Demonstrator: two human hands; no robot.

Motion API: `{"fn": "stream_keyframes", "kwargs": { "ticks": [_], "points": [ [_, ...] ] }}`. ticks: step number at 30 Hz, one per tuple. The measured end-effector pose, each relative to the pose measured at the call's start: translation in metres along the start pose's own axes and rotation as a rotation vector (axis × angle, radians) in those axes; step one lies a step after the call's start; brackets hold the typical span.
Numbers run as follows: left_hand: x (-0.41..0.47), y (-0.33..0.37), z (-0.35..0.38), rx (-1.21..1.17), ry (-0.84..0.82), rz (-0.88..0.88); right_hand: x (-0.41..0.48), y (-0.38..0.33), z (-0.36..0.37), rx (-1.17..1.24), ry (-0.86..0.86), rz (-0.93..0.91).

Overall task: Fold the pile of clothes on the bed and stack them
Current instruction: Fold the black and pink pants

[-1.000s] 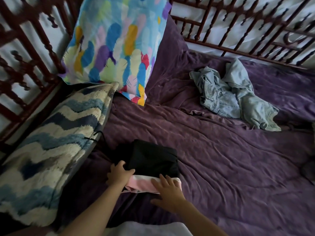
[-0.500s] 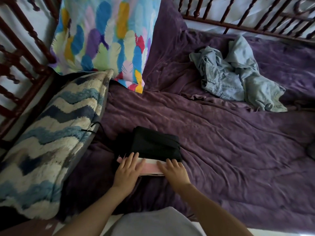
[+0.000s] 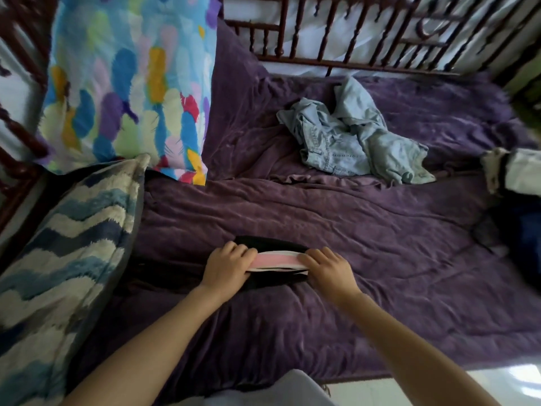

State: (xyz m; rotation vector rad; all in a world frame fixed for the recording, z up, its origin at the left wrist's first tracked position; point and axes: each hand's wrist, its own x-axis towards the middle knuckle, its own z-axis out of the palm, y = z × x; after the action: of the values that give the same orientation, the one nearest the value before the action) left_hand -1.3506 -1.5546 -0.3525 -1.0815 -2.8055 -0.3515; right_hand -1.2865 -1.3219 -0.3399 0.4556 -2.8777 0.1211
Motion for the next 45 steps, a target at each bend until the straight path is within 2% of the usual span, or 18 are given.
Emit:
{"fn": "stream_keyframes", "kwargs": {
  "ticks": [6, 14, 21, 28, 32, 45],
  "points": [
    [0.072, 0.101, -0.007, 0.005, 0.036, 0.262, -0.082, 0.072, -0.064, -0.150, 0.090, 0.148],
    [0.156, 0.324, -0.005, -0.025, 0.155, 0.610, -0.262, 0.184, -0.166, -0.359, 0.203, 0.388],
    [0.201, 0.489, 0.001, -0.124, 0.185, 0.755, -0.382, 0.263, -0.241, -0.492, 0.214, 0.506],
    [0.254, 0.573, 0.020, -0.165, 0.171, 0.853, -0.433, 0.328, -0.260, -0.485, 0.234, 0.583],
    [0.300, 0.609, 0.044, -0.170, 0.161, 0.880, -0.447, 0.384, -0.257, -0.478, 0.181, 0.611],
    [0.423, 0.752, 0.109, -0.231, -0.047, 0.939, -0.508, 0.548, -0.278, -0.427, 0.061, 0.712]
  ]
}}
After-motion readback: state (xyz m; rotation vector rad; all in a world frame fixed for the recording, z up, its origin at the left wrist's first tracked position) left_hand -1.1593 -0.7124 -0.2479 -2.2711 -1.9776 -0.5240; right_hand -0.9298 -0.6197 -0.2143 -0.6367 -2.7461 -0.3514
